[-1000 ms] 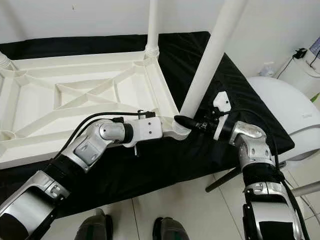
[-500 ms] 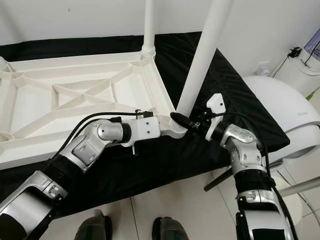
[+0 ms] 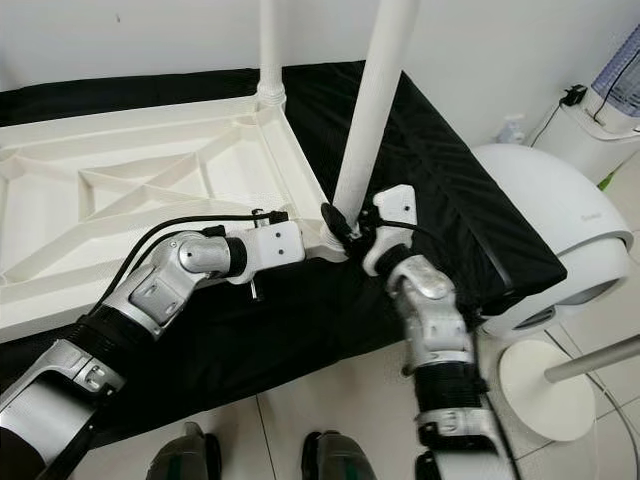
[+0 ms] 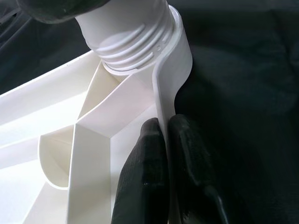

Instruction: Building children table

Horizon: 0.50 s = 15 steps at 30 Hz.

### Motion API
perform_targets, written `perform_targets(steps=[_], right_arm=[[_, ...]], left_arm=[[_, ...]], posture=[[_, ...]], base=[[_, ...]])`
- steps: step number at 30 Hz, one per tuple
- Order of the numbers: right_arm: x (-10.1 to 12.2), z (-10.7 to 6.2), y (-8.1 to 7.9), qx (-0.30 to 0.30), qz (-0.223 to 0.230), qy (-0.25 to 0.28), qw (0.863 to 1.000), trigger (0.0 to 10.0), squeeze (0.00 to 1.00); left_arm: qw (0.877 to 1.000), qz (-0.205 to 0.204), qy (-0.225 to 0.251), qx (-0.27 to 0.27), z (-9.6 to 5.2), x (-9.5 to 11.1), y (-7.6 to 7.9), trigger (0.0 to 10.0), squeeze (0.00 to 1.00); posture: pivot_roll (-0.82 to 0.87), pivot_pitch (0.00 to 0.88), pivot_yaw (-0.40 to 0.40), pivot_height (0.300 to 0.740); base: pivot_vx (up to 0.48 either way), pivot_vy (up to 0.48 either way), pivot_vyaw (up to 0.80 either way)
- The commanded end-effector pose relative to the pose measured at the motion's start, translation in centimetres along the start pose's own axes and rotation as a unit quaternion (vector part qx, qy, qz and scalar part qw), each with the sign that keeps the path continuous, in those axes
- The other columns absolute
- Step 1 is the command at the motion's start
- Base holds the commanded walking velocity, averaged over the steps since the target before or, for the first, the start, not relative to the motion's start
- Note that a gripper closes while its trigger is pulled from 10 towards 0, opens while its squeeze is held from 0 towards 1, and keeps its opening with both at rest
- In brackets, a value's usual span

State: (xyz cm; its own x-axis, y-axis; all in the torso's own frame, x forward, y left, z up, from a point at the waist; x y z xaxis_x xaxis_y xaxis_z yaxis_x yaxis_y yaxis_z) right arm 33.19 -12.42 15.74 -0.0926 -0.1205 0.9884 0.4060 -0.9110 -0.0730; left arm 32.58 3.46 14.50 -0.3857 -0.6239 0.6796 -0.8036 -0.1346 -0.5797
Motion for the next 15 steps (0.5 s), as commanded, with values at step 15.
perform_targets(steps=[15], right_arm=[[-1.1, 0.3, -1.2, -0.216, 0.016, -0.006, 0.976, 10.0, 0.00]], left_arm=[[0.998, 0.032, 0.035, -0.052, 0.8, 1.9, 1.5, 10.0, 0.00]], posture=[[-0.03, 0.080, -0.045, 0.740]], base=[[0.000, 0.000, 0.00]])
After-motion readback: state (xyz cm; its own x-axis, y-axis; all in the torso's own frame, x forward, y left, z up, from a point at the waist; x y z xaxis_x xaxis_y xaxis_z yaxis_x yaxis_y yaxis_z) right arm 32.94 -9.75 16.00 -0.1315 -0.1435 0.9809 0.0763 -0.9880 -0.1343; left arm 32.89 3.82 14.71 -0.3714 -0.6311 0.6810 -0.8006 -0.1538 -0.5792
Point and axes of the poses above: a point about 5 cm out from each wrist's last joint towards the gripper, its own z axis pointing out of the wrist towards the gripper, its own x axis along the axis of the wrist's last joint, y = z × x, the point moved 1 cm from there along z, pointing out of the wrist towards the gripper, and after that the axes turned 1 degree about z, right-handed, at the moved point
